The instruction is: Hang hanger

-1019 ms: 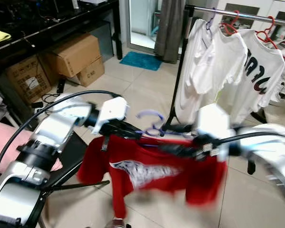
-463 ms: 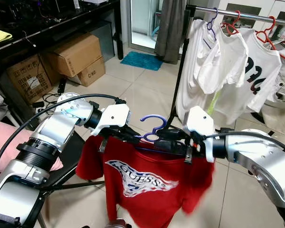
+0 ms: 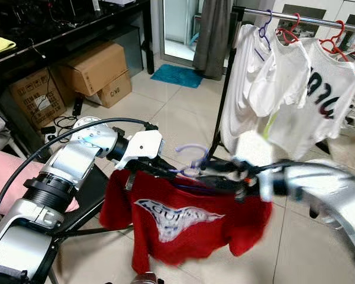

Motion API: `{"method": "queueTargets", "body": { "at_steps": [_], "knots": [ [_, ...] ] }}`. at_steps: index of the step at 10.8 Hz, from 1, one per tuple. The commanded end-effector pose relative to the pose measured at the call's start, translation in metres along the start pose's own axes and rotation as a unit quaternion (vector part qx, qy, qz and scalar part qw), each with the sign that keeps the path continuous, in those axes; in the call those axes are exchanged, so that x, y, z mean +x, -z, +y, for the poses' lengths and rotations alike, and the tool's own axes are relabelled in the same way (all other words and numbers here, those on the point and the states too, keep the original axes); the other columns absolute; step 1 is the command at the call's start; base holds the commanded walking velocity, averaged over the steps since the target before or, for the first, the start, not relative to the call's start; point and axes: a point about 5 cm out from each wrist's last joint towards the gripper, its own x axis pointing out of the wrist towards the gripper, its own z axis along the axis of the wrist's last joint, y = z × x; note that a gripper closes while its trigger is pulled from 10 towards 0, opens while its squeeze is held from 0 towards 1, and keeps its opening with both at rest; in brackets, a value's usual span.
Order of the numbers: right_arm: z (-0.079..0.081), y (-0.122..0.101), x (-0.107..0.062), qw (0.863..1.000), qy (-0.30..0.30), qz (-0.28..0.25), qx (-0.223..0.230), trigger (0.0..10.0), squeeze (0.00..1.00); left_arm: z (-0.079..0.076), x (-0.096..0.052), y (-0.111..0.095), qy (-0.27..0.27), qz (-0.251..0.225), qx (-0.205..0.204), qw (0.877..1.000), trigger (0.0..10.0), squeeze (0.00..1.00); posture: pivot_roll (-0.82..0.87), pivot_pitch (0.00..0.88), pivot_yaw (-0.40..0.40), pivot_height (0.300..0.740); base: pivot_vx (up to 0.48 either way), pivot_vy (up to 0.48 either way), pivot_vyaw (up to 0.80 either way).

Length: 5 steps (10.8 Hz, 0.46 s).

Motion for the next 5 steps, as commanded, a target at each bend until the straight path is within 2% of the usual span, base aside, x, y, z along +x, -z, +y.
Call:
{"method": "queueTargets", "body": {
  "at_steps": [1,3,4,5],
  "knots": [
    [-0.005,0.003,-0.006,1.000,0.014,0.010,0.003,10.0,1.00,0.006,-0.004,-0.013,-0.005,-0.015,0.030,0.999,0.0,0.00,0.10,0.012,0.040,0.740,0.000,0.000,0.00],
    [-0.008,0.006,-0.014,1.000,0.022,0.015,0.007,10.0,1.00,0.006,-0.005,-0.014,-0.004,-0.017,0.032,0.999,0.0,0.00,0.10,0.005,0.042,0.740,0.000,0.000,0.00],
    [-0.002,0.002,-0.011,1.000,0.002,-0.001,0.007,10.0,1.00,0.006,-0.003,-0.015,-0.005,-0.022,0.035,0.999,0.0,0.00,0.09,0.003,0.043,0.740,0.000,0.000,0.00],
    [0.011,0.000,-0.001,0.999,-0.031,-0.016,0.010,10.0,0.00,0.007,-0.001,-0.017,-0.005,-0.027,0.037,0.999,0.0,0.00,0.09,0.001,0.043,0.740,0.000,0.000,0.00]
  ]
}}
